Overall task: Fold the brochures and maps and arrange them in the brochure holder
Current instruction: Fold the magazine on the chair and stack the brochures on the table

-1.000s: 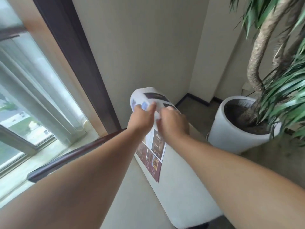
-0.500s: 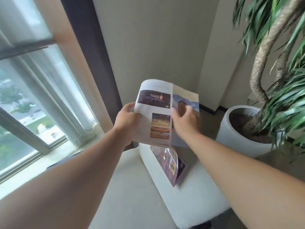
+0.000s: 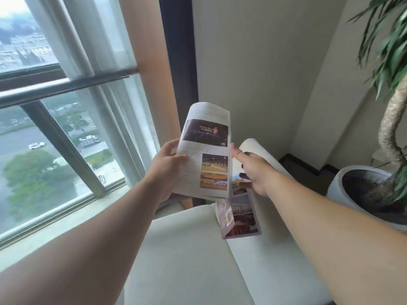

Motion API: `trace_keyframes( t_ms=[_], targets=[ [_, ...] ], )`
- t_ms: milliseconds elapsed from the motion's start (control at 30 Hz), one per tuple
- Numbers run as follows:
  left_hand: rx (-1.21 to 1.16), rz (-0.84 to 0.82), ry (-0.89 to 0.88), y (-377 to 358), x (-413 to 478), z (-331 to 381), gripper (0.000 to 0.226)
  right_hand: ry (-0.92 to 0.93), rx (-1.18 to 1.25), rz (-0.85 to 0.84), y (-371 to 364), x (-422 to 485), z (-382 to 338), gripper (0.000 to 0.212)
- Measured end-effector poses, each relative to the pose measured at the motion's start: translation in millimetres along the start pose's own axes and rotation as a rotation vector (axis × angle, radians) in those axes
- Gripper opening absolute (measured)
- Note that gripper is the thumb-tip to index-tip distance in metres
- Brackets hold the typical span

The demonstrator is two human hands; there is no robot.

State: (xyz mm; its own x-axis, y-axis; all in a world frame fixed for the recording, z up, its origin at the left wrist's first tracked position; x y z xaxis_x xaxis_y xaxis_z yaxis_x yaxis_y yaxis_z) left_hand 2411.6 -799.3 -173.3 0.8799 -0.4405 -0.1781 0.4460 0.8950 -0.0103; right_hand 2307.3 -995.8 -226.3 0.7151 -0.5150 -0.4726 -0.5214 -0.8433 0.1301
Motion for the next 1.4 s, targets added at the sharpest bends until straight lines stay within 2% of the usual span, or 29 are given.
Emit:
trace_keyframes(
  t_ms=[67, 133, 300, 400, 467, 533, 600, 633, 667, 733, 800, 867, 933, 967, 1033, 1067, 1133, 1200, 1300, 1400],
  targets=[
    [0.011, -0.001, -0.013, 15, -10, 6, 0.047, 0.059, 0.017, -0.084, -33, -11, -12, 0.066],
    [0.028, 0.004, -0.016, 32, -18, 10, 0.048, 0.13, -0.032, -0.061, -56, -23, -25, 0.043],
    [0.073, 0.055, -0.017, 84, -41, 9, 0.043, 0.314, -0.218, 0.148, -95, -66, -56, 0.038],
    [0.344, 0.115, -0.084, 116, -54, 15, 0.047, 0.416, -0.414, 0.322, -118, -104, -80, 0.036],
    [0.43, 0.122, -0.124, 128, -63, 20, 0.049, 0.479, -0.527, 0.388, -142, -132, -93, 0.037],
    [0.313, 0.026, -0.103, 126, -74, 25, 0.052, 0.529, -0.612, 0.379, -176, -159, -94, 0.035],
    [0.115, -0.064, -0.014, 122, -86, 26, 0.053, 0.569, -0.717, 0.273, -218, -179, -85, 0.023],
    [0.04, -0.061, 0.014, 125, -91, 27, 0.048, 0.571, -0.762, 0.202, -236, -187, -78, 0.015],
    [-0.007, -0.037, 0.02, 132, -94, 27, 0.036, 0.568, -0.768, 0.121, -251, -193, -71, 0.018],
    [-0.022, 0.038, 0.012, 155, -100, 27, 0.01, 0.56, -0.688, -0.081, -274, -207, -59, 0.032],
    [0.0, 0.066, 0.013, 177, -107, 25, 0.019, 0.602, -0.608, -0.176, -280, -220, -58, 0.037],
    [0.02, 0.041, -0.012, 191, -115, 31, 0.022, 0.59, -0.533, -0.077, -263, -220, -63, 0.046],
    [-0.004, -0.006, -0.047, 198, -128, 38, 0.02, 0.499, -0.436, 0.076, -236, -217, -64, 0.063],
    [-0.024, -0.027, -0.058, 200, -135, 42, 0.017, 0.439, -0.367, 0.098, -227, -214, -61, 0.073],
    [-0.094, -0.083, -0.04, 203, -149, 46, 0.015, 0.302, -0.206, 0.03, -219, -212, -49, 0.089],
    [-0.137, -0.117, -0.018, 202, -157, 46, 0.014, 0.243, -0.133, -0.039, -221, -212, -41, 0.086],
    [-0.189, -0.155, -0.008, 203, -172, 48, 0.013, 0.191, 0.001, -0.198, -233, -220, -33, 0.057],
    [-0.201, -0.148, -0.03, 204, -189, 49, 0.012, 0.178, 0.071, -0.265, -240, -232, -29, 0.038],
    [-0.207, -0.07, -0.049, 209, -211, 46, 0.013, 0.192, 0.13, -0.334, -247, -250, -27, 0.035],
    [-0.235, -0.018, -0.043, 215, -234, 42, 0.008, 0.216, 0.122, -0.404, -251, -269, -26, 0.043]
  ],
)
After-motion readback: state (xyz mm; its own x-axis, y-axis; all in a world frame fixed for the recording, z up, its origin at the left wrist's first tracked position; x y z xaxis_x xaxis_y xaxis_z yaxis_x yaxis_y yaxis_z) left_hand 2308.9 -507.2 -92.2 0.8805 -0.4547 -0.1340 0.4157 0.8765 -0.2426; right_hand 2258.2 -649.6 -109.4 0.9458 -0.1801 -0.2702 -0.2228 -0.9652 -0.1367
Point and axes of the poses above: each hand's wrist, its own x-axis towards the middle knuckle, its own y-axis out of the back of the hand, z = x × y, the point moved 10 cm from there along x, towards the middle knuckle, and after that the axes turned 2 degrees about -y, right-handed, at the moved point
